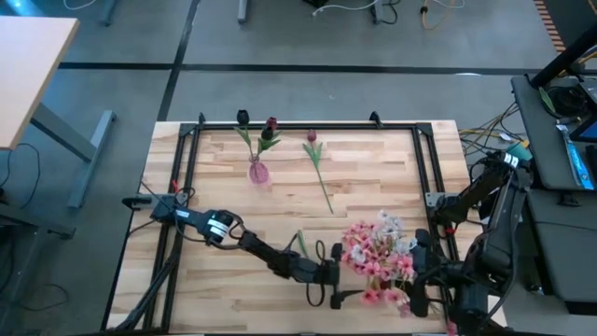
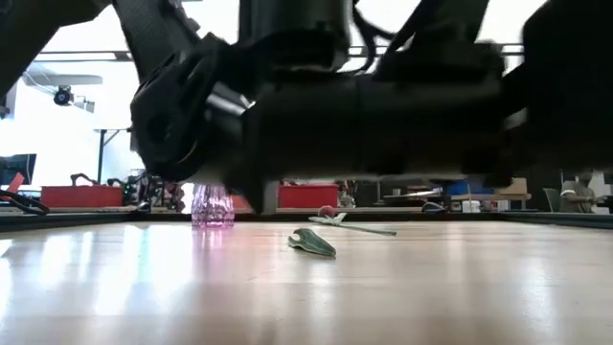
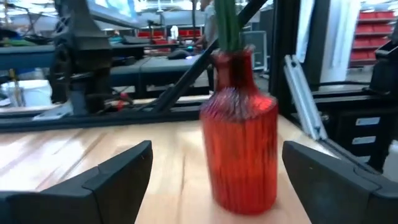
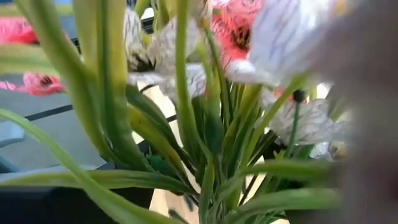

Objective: Sort flowers into vase by color
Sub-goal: Put the white flowers into the red vase

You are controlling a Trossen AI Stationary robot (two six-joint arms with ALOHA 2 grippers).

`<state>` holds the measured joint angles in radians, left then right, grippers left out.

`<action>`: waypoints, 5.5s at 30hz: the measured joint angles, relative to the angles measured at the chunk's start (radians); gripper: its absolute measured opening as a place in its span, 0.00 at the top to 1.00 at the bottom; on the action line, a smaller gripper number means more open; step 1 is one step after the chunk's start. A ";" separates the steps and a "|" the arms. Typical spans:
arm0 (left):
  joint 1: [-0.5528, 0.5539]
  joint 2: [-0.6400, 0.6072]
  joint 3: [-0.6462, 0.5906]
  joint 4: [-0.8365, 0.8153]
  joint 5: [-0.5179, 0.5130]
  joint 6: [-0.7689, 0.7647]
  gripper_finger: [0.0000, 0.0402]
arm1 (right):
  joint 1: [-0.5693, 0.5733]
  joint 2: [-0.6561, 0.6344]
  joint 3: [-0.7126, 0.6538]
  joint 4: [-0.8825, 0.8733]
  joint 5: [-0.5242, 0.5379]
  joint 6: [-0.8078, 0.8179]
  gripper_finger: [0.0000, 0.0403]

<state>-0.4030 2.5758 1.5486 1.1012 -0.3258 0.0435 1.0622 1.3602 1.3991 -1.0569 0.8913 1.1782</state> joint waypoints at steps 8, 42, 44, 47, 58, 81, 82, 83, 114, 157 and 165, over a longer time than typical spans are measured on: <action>-0.003 0.035 0.079 -0.057 0.083 -0.012 0.15 | 0.000 0.000 -0.021 -0.003 0.002 0.022 0.32; 0.047 0.184 0.431 -0.304 0.251 -0.126 0.19 | 0.000 0.028 -0.021 0.014 -0.001 0.015 0.33; 0.051 0.190 0.450 -0.330 0.266 -0.129 0.21 | 0.001 0.031 -0.021 0.017 -0.002 0.015 0.33; 0.053 0.202 0.460 -0.343 0.264 -0.128 0.24 | 0.003 0.036 -0.021 0.019 -0.001 0.015 0.33; 0.053 0.204 0.442 -0.332 0.172 -0.096 0.36 | 0.003 0.056 -0.021 0.023 0.008 -0.011 0.34; 0.055 0.106 0.171 -0.157 -0.133 -0.055 0.36 | 0.002 0.055 -0.021 0.009 0.052 -0.113 0.30; 0.055 0.101 0.153 -0.139 -0.133 -0.057 0.36 | 0.000 0.055 -0.022 0.006 0.052 -0.122 0.30; 0.055 0.095 0.134 -0.117 -0.133 -0.060 0.36 | -0.005 0.055 -0.022 0.004 0.053 -0.125 0.30; 0.047 0.067 0.065 -0.077 -0.136 -0.032 0.33 | -0.079 0.024 -0.009 -0.011 -0.026 -0.103 0.10; -0.011 0.052 0.058 -0.071 -0.258 0.091 0.18 | -0.136 0.007 -0.050 -0.172 -0.064 0.606 0.10; -0.063 0.006 0.025 -0.072 -0.346 0.193 0.18 | -0.140 -0.007 -0.050 -0.174 0.007 0.647 0.10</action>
<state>-0.4657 2.5817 1.5737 1.0296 -0.6716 0.2364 0.9222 1.3529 1.3487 -1.2305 0.8979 1.8252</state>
